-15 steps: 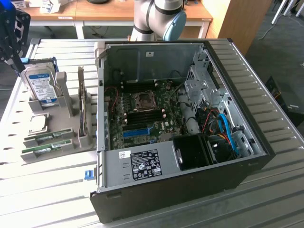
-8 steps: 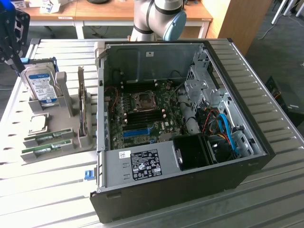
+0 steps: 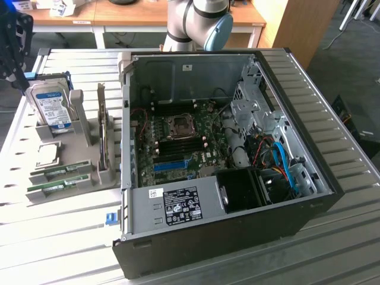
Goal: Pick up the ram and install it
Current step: 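Pick up the ram and move it above insertion slot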
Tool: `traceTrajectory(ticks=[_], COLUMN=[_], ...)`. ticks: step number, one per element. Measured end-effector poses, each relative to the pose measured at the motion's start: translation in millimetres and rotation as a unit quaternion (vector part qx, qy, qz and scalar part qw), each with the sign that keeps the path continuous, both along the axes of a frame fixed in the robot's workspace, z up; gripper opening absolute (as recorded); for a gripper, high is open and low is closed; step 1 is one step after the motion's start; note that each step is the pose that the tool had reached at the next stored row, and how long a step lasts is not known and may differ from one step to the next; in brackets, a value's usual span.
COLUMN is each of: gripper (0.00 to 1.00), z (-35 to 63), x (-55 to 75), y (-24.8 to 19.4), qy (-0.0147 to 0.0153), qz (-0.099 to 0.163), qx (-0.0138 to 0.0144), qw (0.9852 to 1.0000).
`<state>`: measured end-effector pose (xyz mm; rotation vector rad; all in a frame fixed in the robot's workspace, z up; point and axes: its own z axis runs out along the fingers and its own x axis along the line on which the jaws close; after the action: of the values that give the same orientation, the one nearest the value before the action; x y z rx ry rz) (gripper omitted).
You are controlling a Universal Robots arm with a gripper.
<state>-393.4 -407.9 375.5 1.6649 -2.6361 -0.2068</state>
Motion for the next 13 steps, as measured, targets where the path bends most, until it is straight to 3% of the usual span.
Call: traceTrajectory(ticks=[4,8,9,13], gripper=[0.11,0.11,0.11,0.11], z=[0.0,0.0,0.1,0.1], x=[-0.1,0.0,-0.1,-0.4], y=[0.0,0.0,0.1,0.0], qy=[0.0000,0.0000,-0.0007,-0.0084], qz=[0.028,0.029,0.029,0.029], qx=[0.0000,0.0000,-0.0001,-0.0001], qw=[0.9996,0.9996,0.9996,0.9995])
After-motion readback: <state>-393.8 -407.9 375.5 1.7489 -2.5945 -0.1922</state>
